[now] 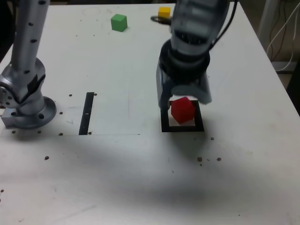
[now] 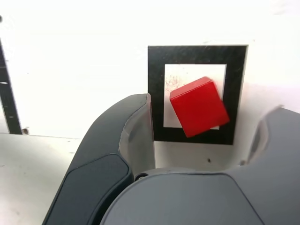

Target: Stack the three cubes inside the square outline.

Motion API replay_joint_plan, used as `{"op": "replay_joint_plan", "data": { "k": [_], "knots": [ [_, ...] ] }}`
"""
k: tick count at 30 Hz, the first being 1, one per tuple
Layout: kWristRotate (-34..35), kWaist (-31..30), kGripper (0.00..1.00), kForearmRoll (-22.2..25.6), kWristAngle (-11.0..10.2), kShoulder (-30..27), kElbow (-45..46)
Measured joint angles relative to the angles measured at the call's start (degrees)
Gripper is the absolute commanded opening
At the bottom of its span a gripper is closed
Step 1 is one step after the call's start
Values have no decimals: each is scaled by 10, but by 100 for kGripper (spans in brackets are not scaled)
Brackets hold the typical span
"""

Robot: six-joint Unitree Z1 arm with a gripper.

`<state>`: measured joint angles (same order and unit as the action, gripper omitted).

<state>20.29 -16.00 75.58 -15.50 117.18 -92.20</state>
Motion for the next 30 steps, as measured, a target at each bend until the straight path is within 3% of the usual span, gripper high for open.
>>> {"op": "replay_joint_plan", "data": {
  "k": [10, 13, 22, 30],
  "knots": [
    [-38, 43, 99, 50, -19, -38, -5],
    [-74, 69, 99, 68, -37, -55, -5],
    [-246, 237, 99, 75, -67, -98, -13],
    [-406, 391, 99, 66, -126, -76, -98]
  ]
}}
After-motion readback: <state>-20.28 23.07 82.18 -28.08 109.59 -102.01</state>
